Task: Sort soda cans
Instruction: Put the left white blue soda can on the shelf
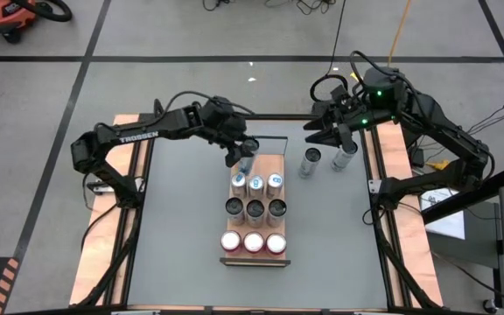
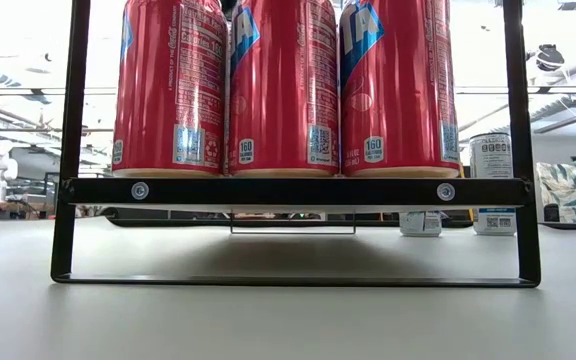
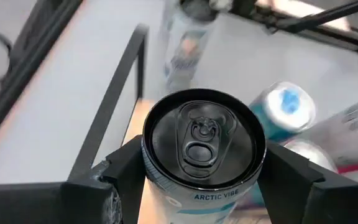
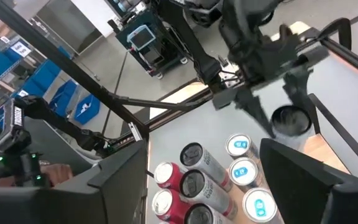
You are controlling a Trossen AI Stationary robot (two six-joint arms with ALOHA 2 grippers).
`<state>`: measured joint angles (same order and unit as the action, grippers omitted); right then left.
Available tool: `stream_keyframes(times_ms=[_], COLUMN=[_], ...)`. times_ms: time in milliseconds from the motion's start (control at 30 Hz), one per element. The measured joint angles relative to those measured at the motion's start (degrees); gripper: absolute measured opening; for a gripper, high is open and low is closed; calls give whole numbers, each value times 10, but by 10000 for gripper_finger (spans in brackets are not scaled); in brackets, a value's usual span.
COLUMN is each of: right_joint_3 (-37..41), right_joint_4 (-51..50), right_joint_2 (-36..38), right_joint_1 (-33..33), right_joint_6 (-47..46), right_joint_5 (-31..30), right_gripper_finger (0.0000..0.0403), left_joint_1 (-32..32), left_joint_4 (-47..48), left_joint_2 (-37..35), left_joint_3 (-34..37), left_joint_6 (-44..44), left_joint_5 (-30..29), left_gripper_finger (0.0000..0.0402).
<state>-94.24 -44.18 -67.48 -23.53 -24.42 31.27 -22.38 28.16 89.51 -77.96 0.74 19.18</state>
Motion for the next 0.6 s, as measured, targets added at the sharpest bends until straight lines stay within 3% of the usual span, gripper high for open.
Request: stream_keyframes(times_ms=[200, 600], right_joint_3=[0, 0], right_joint_4=[-20, -16], right_joint_2=[0, -14], right_joint_1=[0, 0], right_joint_6=[12, 18], right_joint_5=[0, -1], right_gripper_finger=[286, 286], left_joint_1=[-5, -4], left_joint_4=[-110, -177], left_joint_2=[-46, -57], left_joint_3=[73, 151], left_joint_6=[-23, 11], left_joint_5=[-22, -35], left_gripper_finger=[239, 246])
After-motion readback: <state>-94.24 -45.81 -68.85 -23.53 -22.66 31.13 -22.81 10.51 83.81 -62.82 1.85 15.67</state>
